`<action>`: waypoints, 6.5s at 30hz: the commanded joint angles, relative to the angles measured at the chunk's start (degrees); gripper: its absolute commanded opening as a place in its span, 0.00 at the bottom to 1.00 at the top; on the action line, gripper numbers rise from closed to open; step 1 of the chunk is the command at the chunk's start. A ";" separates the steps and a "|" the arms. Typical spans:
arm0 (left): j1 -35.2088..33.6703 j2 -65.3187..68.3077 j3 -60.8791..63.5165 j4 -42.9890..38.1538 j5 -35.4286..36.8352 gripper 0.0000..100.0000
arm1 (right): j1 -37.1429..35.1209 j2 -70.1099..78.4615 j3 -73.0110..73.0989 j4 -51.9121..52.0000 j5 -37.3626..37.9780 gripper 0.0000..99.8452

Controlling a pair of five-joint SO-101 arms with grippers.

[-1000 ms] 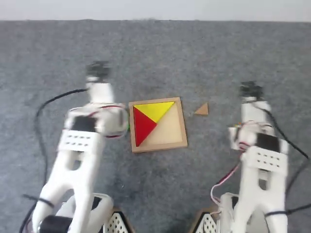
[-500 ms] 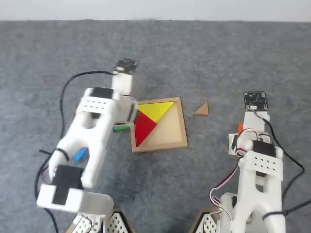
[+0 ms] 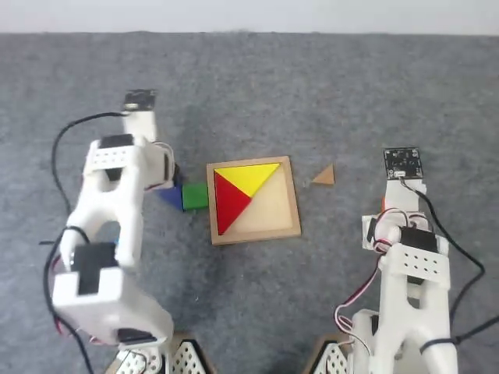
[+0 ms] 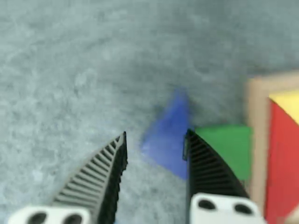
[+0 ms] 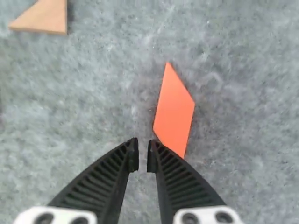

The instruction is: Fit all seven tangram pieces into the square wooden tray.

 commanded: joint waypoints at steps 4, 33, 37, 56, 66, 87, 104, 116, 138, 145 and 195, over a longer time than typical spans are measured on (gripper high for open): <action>1.58 8.09 -11.47 9.93 0.09 0.19 | -0.57 -1.89 -0.44 -1.10 -0.53 0.05; -1.41 -5.19 -2.77 23.12 13.54 0.27 | -0.66 -1.89 -0.44 -1.10 1.05 0.05; -1.05 -9.41 5.49 16.53 18.46 0.29 | -1.63 -1.89 -0.35 -1.10 1.32 0.05; -1.05 5.63 -2.95 12.57 23.03 0.29 | -3.47 -2.42 -0.26 -0.40 1.41 0.05; 2.90 5.27 0.31 12.57 23.12 0.24 | -3.38 -2.42 -0.35 0.66 1.49 0.05; 3.60 5.27 -0.48 11.78 22.86 0.20 | -3.38 -2.24 -0.26 0.66 1.49 0.05; 3.52 5.19 -0.48 12.84 21.36 0.20 | -3.38 -1.89 -0.26 0.66 1.41 0.05; 3.52 -13.45 13.23 6.77 19.87 0.20 | -3.38 -2.42 0.53 0.40 1.41 0.05; 14.33 -25.41 5.76 11.25 -6.15 0.20 | -3.38 -2.24 0.53 0.22 1.41 0.05; 23.74 -8.53 -12.62 19.25 -30.42 0.20 | -3.03 -2.42 0.53 0.22 1.41 0.05; 39.38 26.90 -67.21 40.26 -66.73 0.29 | 14.55 -18.95 5.71 -4.44 -5.89 0.06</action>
